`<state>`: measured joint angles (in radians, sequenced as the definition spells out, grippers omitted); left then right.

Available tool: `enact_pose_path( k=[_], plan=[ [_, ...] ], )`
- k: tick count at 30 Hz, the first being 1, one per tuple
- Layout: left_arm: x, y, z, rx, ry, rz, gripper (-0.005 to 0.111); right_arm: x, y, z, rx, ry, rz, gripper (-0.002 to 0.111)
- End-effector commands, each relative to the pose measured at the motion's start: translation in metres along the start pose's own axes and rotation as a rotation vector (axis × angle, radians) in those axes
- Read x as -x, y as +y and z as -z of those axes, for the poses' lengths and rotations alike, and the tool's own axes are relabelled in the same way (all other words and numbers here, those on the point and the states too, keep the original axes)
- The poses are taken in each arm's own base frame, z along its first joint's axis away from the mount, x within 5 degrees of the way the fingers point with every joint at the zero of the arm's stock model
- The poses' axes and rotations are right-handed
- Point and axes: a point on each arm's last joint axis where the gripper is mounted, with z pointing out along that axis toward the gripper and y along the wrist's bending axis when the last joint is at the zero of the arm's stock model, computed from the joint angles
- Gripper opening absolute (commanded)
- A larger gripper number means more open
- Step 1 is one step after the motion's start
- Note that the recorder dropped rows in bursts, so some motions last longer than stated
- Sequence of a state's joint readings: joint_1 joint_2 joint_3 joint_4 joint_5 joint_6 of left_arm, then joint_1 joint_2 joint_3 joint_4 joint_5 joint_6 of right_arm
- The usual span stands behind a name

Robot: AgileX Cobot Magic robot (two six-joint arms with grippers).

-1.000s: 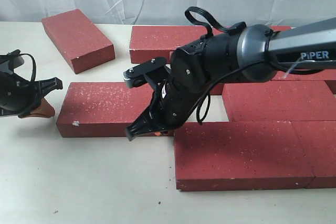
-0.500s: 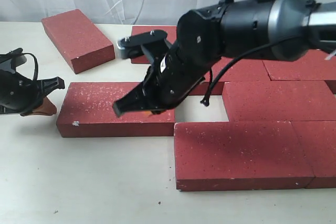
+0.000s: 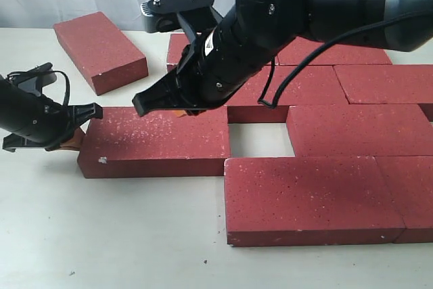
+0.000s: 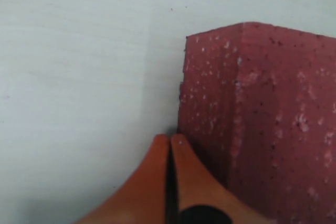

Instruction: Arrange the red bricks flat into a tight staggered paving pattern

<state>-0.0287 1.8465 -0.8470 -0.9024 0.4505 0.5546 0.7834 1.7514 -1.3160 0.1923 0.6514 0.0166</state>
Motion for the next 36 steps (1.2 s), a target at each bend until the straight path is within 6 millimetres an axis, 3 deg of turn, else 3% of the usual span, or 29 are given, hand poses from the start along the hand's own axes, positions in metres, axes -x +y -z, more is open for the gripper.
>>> enact_pose_path(
  k=[1, 9, 16, 18, 22, 24, 26, 32, 36],
  plan=[
    [-0.004, -0.007, -0.003, -0.011, 0.012, -0.013, 0.0, 0.003, -0.003, 0.003, -0.02, -0.014, 0.016, -0.001],
    [-0.011, -0.022, -0.007, -0.026, 0.028, -0.05, 0.0, 0.003, -0.004, 0.003, -0.022, -0.015, 0.019, -0.001],
    [-0.011, -0.023, -0.008, -0.023, 0.025, -0.053, 0.0, 0.003, -0.01, 0.004, -0.032, -0.008, -0.039, -0.001],
    [-0.011, -0.022, -0.008, -0.018, 0.022, -0.061, 0.0, 0.003, -0.021, 0.005, -0.04, 0.011, -0.079, -0.001],
    [0.0, -0.02, -0.002, 0.015, -0.027, -0.119, 0.0, -0.004, -0.07, 0.014, -0.091, 0.106, -0.213, -0.001],
    [0.009, -0.008, 0.004, 0.031, -0.048, -0.107, 0.0, -0.014, -0.099, 0.02, -0.125, 0.181, -0.247, -0.001],
    [0.009, -0.003, 0.006, 0.024, -0.027, -0.095, 0.0, -0.019, -0.115, 0.024, -0.135, 0.203, -0.28, -0.001],
    [0.002, -0.021, 0.001, 0.009, 0.011, -0.175, 0.0, -0.03, -0.15, 0.035, -0.162, 0.251, -0.34, -0.001],
    [-0.005, -0.035, -0.005, -0.004, 0.032, -0.205, 0.0, -0.037, -0.152, 0.031, -0.15, 0.253, -0.364, -0.001]
  ],
)
